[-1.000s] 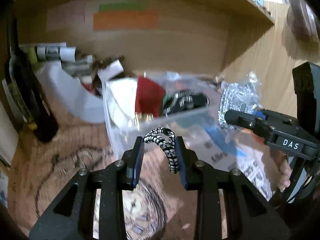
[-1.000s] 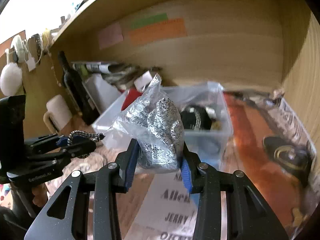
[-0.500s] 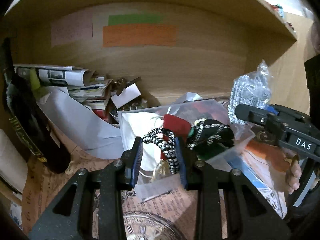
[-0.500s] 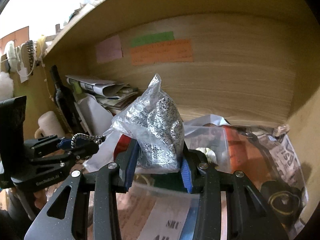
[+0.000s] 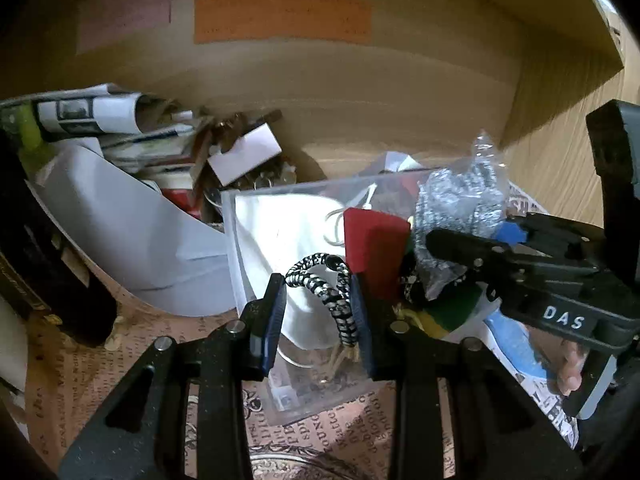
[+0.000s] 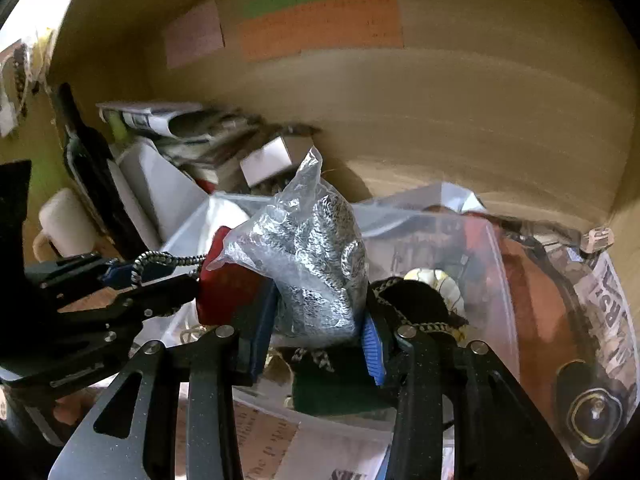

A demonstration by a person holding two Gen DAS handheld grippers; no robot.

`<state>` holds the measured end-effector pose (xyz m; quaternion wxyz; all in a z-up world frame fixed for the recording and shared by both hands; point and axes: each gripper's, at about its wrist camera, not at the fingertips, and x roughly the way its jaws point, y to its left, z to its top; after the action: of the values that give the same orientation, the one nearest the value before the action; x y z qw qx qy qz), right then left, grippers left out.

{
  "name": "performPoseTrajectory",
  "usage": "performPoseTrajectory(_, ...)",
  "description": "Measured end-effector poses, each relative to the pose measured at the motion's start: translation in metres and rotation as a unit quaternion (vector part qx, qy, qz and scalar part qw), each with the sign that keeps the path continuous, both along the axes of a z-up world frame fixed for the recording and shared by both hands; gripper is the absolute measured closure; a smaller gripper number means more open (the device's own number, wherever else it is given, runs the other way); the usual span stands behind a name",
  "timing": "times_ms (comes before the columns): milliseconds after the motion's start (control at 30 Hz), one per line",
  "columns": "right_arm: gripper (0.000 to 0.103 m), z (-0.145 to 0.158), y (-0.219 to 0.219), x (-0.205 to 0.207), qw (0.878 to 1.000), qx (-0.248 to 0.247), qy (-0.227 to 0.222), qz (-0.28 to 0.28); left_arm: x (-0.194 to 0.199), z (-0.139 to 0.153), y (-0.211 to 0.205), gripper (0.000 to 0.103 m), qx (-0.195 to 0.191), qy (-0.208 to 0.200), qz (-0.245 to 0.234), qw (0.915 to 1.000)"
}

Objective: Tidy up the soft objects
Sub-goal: 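Release bracelet into clear box with left tool while right tool drops scrubber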

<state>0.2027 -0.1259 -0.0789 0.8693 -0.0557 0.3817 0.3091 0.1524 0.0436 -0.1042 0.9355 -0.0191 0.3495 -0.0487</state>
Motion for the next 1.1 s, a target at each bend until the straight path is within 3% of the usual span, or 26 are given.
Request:
performPoseTrajectory(200,0.066,-0.007,0.004,0.001,1.0,-0.018,0.005,0.003,-0.001,-0.002,-0.001,0.051,0.003,-0.002,-0.004,1.0)
performPoseTrajectory(233,0.065,-0.007,0.005,0.001,1.0,-0.003,-0.017,-0.002,-0.001,-0.002,-0.002,0.049,0.003,-0.002,-0.005,1.0)
performPoseTrajectory(300,0.059,-0.007,0.007,0.001,1.0,-0.006,-0.018,-0.003,-0.003,0.0,-0.003,0.048,0.006,-0.005,-0.005,1.0)
performPoseTrajectory(367,0.045,-0.005,0.005,-0.001,1.0,-0.005,-0.021,-0.006,-0.004,0.001,-0.002,0.046,0.005,-0.007,-0.004,1.0)
performPoseTrajectory(500,0.04,0.007,-0.003,-0.009,0.999,0.008,-0.041,-0.013,-0.012,0.008,-0.001,0.046,-0.001,-0.019,0.0,0.9998)
performPoseTrajectory(967,0.04,0.078,-0.048,-0.071,0.985,0.086,-0.149,-0.031,-0.07,0.072,-0.013,0.045,0.001,-0.135,0.016,0.9907)
performPoseTrajectory(1100,0.034,0.092,-0.06,-0.088,0.978,0.107,-0.176,-0.032,-0.088,0.086,-0.018,0.036,0.001,-0.165,0.016,0.9862)
